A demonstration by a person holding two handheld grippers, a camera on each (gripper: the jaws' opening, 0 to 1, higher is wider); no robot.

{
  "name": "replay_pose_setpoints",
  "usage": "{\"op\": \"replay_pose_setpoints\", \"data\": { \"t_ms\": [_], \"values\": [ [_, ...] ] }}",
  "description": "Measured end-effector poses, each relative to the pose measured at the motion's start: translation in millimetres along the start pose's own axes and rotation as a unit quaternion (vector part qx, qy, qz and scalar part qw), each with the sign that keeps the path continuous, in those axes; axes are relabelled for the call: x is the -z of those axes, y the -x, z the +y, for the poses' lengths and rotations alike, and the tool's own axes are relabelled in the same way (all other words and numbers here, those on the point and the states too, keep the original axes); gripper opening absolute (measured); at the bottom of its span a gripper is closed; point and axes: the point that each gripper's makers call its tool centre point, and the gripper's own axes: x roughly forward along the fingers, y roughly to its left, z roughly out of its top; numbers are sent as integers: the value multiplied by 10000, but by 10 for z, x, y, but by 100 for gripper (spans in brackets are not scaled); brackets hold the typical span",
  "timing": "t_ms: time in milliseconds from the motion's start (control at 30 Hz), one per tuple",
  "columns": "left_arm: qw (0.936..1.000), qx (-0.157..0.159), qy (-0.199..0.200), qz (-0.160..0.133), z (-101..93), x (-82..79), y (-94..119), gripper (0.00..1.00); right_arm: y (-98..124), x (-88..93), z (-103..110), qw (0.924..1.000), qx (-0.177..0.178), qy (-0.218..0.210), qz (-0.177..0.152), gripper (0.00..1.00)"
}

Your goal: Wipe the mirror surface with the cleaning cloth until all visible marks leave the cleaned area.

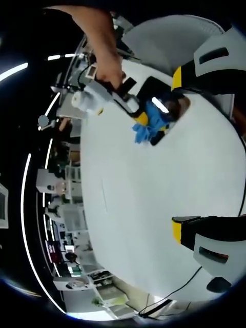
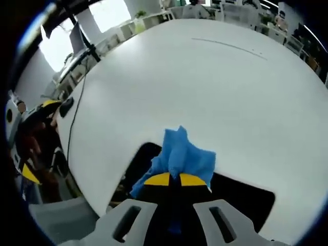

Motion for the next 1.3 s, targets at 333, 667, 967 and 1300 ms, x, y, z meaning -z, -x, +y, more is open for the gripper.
{"op": "replay_pose_setpoints", "data": {
  "t_ms": [333, 667, 967, 1300],
  "values": [
    [10000, 38, -62, 1, -48, -18, -13, 100, 106, 282, 143, 9999, -92, -46, -7, 0],
    [9997, 38, -229, 72, -35, 29, 50, 100, 189, 509, 289, 9991, -255, -307, 106, 0],
    [9994, 57, -311, 112, -48, 16, 38, 100, 255, 693, 403, 9984, -349, -411, 170, 0],
    [9995, 77, -295, 99, -58, 2, -6, 100, 299, 809, 499, 9979, -436, -440, 212, 0]
  ]
}}
